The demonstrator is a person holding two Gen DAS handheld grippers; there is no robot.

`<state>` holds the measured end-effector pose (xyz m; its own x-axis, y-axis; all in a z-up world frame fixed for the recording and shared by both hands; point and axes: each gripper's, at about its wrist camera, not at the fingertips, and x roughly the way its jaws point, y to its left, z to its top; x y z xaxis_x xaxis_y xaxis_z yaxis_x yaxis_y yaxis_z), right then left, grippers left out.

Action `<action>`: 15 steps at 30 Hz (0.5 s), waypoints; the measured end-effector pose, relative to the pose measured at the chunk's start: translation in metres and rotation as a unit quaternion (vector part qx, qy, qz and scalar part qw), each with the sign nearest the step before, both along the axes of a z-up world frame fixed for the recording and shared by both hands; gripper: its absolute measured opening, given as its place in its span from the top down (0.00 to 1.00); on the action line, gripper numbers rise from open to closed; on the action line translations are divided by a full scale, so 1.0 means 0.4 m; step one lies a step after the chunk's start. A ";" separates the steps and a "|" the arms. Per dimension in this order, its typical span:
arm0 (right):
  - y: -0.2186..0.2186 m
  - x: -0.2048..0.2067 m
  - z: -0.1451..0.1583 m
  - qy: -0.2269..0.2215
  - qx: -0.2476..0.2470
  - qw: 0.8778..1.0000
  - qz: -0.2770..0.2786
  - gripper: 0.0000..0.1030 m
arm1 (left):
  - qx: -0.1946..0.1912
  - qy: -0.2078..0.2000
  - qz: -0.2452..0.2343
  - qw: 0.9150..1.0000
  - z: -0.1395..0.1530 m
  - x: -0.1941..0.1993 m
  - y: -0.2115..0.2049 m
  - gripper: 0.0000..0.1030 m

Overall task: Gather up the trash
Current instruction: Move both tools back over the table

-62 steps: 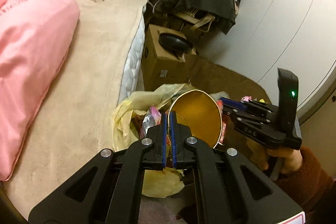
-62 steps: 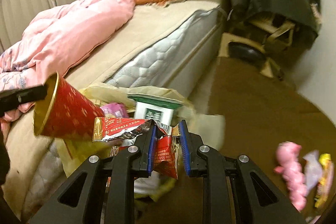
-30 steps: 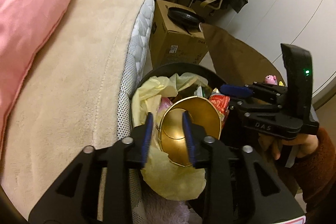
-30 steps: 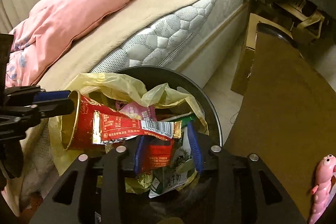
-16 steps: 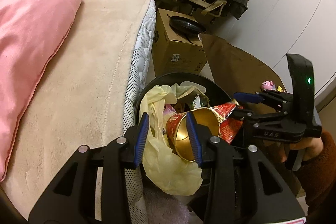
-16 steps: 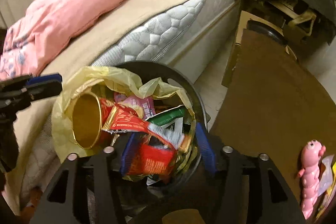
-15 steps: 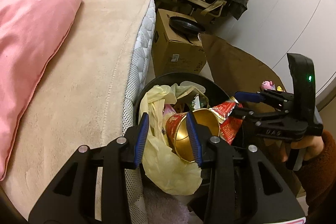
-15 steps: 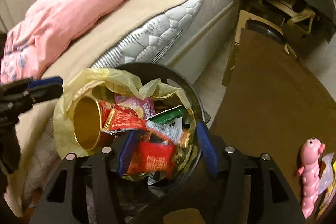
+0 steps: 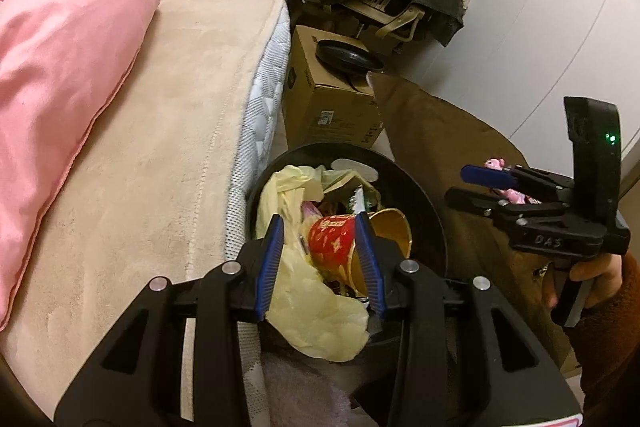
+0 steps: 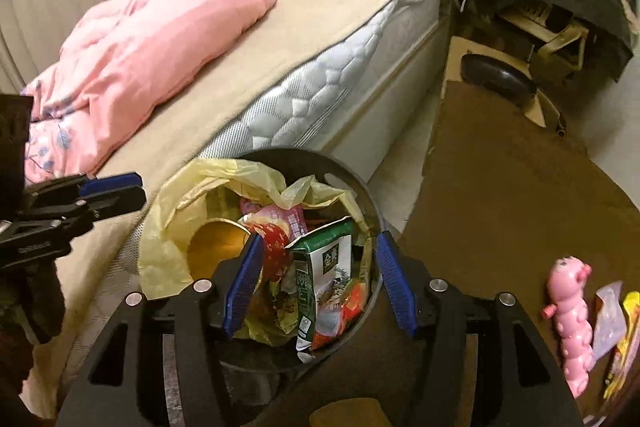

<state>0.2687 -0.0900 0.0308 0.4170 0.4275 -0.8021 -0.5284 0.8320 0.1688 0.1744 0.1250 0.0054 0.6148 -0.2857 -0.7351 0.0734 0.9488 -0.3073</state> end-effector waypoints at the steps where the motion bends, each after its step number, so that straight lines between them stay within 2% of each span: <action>1: -0.024 -0.009 0.012 -0.003 0.008 1.000 -0.011 0.47 | 0.001 -0.002 -0.002 1.000 0.002 -0.002 -0.006 0.66; 7: -0.173 -0.071 0.065 -0.042 0.024 0.995 -0.087 0.46 | 0.006 -0.023 -0.013 1.000 0.034 -0.012 -0.074 0.65; 10: -0.260 -0.111 0.085 -0.059 0.030 0.990 -0.123 0.40 | 0.017 -0.042 -0.022 0.999 0.056 -0.016 -0.133 0.61; 15: -0.384 -0.173 0.095 -0.079 0.018 0.983 -0.162 0.38 | 0.025 -0.062 -0.052 0.996 0.084 -0.011 -0.270 0.61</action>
